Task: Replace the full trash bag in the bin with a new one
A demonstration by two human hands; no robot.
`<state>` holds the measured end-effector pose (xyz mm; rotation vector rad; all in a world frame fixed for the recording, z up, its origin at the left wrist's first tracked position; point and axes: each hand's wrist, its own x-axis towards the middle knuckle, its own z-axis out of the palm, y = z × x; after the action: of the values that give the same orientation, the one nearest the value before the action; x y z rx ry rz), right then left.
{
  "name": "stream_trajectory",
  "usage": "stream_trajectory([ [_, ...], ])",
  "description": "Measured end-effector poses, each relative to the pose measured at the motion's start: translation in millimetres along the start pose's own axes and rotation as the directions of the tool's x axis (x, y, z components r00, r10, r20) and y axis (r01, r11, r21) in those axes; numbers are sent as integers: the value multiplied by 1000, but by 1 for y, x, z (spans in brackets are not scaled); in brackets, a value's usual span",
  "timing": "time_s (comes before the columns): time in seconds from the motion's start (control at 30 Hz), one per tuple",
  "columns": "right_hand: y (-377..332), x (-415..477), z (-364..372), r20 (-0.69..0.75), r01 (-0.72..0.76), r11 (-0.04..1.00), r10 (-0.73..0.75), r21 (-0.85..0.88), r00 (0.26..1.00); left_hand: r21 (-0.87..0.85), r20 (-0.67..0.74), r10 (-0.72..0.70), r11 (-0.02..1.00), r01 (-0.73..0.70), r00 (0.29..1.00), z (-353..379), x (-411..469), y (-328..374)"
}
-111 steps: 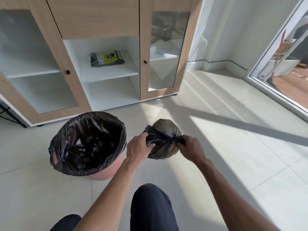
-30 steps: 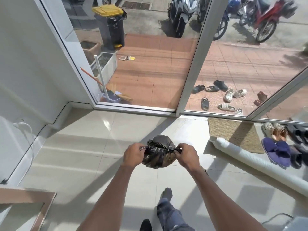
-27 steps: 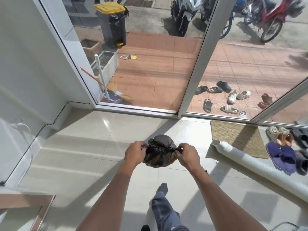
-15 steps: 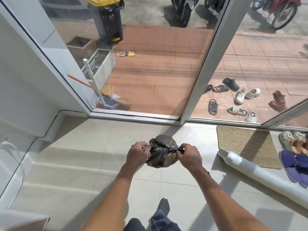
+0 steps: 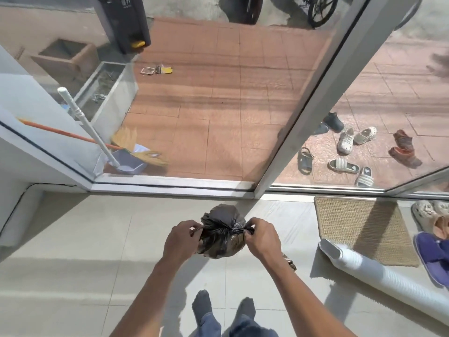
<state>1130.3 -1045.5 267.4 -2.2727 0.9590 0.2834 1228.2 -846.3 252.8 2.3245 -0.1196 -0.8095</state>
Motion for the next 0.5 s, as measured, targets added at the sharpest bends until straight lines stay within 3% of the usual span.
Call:
stream_trajectory([
  [0.3,31,149,78,13,55,998,-55,26,998,-67,-40,-51,997,48,998,54,150,-34],
  [0.5,58,228,134,84,96,993,-89,-75,992,-72,-65,-73,995,69,995,102,231,-70],
])
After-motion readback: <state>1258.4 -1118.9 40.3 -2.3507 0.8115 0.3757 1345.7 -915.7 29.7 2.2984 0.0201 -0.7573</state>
